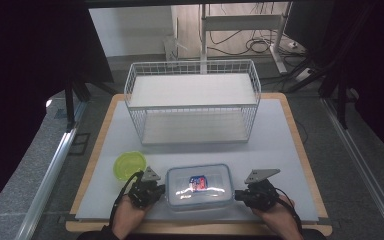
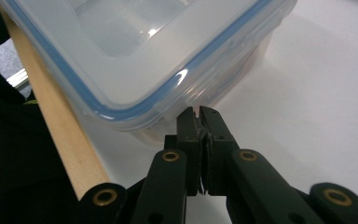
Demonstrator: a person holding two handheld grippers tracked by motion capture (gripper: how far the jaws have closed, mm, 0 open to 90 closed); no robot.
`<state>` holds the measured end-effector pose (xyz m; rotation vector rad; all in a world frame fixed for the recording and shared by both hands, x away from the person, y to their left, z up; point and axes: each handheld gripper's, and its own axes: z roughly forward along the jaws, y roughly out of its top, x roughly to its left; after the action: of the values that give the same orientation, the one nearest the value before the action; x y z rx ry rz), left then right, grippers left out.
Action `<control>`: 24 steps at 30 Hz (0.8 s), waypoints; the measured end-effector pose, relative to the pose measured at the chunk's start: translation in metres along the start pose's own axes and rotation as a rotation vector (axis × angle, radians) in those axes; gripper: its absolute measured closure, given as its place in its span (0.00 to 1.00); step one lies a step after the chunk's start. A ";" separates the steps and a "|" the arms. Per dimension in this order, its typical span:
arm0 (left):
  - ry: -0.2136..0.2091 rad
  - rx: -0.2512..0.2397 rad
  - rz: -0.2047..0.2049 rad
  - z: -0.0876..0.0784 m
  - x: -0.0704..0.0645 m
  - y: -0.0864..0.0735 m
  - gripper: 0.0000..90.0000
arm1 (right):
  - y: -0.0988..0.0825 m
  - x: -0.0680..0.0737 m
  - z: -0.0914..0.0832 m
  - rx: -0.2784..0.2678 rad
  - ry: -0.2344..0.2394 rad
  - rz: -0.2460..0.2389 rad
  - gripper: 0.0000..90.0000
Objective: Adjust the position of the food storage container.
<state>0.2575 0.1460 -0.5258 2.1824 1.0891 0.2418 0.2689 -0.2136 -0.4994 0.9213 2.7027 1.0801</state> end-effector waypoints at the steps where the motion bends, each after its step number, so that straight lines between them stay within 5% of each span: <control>1: -0.001 0.000 0.001 0.002 0.001 0.002 1.00 | 0.000 0.000 0.000 0.002 -0.005 0.004 0.97; 16: 0.035 -0.012 -0.008 0.020 0.012 0.030 1.00 | 0.007 -0.013 0.004 -0.008 -0.079 0.016 0.99; 24: 0.050 0.018 0.024 0.025 0.012 0.032 0.98 | 0.009 -0.023 0.007 -0.010 -0.094 0.028 0.98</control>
<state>0.2964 0.1292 -0.5259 2.2169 1.0970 0.2997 0.2940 -0.2172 -0.5019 0.9859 2.6143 1.0275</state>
